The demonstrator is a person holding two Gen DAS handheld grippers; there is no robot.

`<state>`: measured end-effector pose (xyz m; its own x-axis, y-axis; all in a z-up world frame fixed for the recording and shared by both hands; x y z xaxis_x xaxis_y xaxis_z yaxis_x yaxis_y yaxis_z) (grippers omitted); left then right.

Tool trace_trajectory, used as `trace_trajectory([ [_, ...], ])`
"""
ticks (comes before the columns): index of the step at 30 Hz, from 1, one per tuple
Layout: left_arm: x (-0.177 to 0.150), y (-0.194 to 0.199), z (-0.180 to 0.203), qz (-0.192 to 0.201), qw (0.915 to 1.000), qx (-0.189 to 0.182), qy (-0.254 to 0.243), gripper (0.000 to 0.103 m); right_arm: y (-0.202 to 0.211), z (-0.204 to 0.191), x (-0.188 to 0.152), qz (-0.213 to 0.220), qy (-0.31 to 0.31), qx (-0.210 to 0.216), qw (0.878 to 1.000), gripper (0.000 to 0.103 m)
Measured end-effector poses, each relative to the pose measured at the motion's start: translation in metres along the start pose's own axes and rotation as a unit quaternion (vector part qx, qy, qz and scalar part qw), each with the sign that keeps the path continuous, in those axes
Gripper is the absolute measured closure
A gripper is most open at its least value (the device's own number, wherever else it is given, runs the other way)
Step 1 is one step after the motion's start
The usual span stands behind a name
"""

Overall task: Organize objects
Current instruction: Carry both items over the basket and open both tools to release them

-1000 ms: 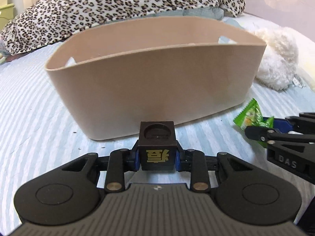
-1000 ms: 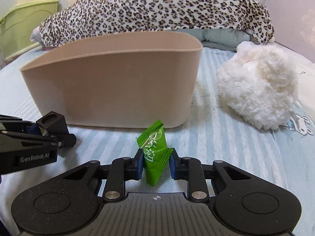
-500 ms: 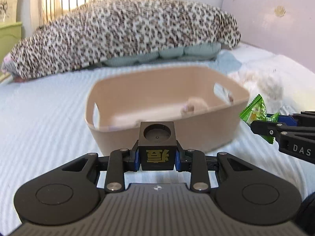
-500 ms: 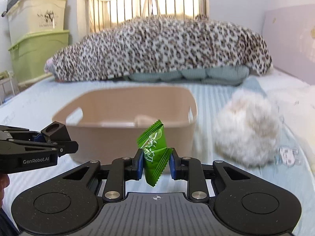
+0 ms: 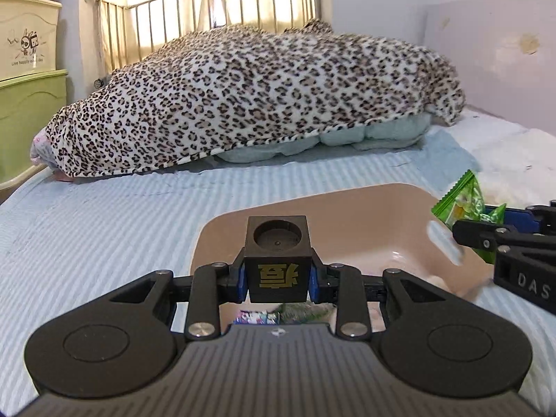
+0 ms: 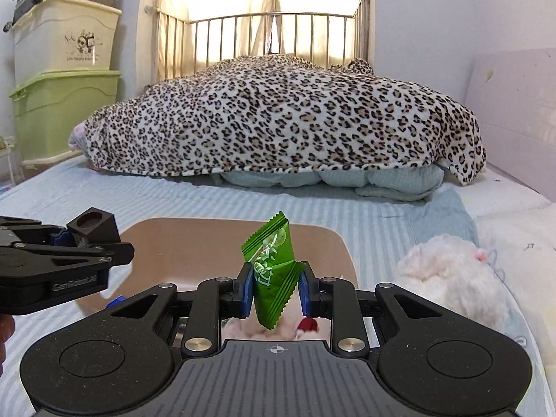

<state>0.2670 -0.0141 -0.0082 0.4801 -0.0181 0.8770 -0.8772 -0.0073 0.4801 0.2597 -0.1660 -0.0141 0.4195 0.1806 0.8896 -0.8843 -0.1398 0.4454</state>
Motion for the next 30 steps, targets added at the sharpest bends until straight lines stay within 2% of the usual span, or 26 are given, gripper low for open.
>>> trace_trajectory([
  [6, 0.004, -0.045, -0.005, -0.068, 0.9970, 0.034, 0.010, 0.069, -0.039, -0.008, 0.006, -0.033, 0.016, -0.009, 0.999, 0.079],
  [13, -0.009, -0.078, -0.004, -0.159, 0.9862, 0.045, 0.009, 0.069, -0.069, -0.016, -0.006, -0.097, 0.014, -0.004, 0.995, 0.079],
  [19, -0.018, -0.082, -0.005, -0.190, 0.9813, 0.031, 0.012, 0.068, -0.075, -0.012, -0.019, -0.127, -0.004, 0.004, 0.992, 0.078],
  [20, -0.019, -0.080, -0.006, -0.190, 0.9812, 0.029, 0.013, 0.064, -0.072, -0.011, -0.019, -0.125, -0.007, 0.003, 0.992, 0.067],
  [21, -0.019, -0.078, -0.006, -0.190, 0.9812, 0.030, 0.014, 0.052, -0.069, -0.009, -0.019, -0.120, -0.014, 0.005, 0.993, 0.066],
  [22, -0.017, -0.077, -0.007, -0.187, 0.9817, 0.032, 0.017, 0.044, -0.065, -0.008, -0.019, -0.117, -0.020, 0.005, 0.993, 0.064],
  [23, -0.015, -0.074, -0.008, -0.180, 0.9828, 0.034, 0.020, 0.031, -0.062, -0.006, -0.018, -0.115, -0.023, 0.004, 0.993, 0.058],
  [26, -0.007, -0.063, -0.006, -0.160, 0.9863, 0.035, 0.018, 0.026, -0.051, 0.000, -0.015, -0.106, -0.028, -0.002, 0.994, 0.043],
  [30, 0.000, -0.043, -0.008, -0.138, 0.9893, 0.042, 0.023, 0.014, -0.033, 0.009, -0.010, -0.094, -0.046, -0.006, 0.995, 0.031],
])
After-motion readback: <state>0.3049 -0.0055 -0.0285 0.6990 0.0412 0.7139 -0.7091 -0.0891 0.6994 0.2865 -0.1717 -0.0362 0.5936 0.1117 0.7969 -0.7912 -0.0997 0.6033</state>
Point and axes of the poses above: each gripper's, at about its wrist camera, not at the fingertips, and y roughly against the way its jaws point, z to its right, x to its top, the point moved 5 cm from there along -y, roughly the way its jaws point, and after that the axes turned 5 degrees about y, right-handed, at the moved point
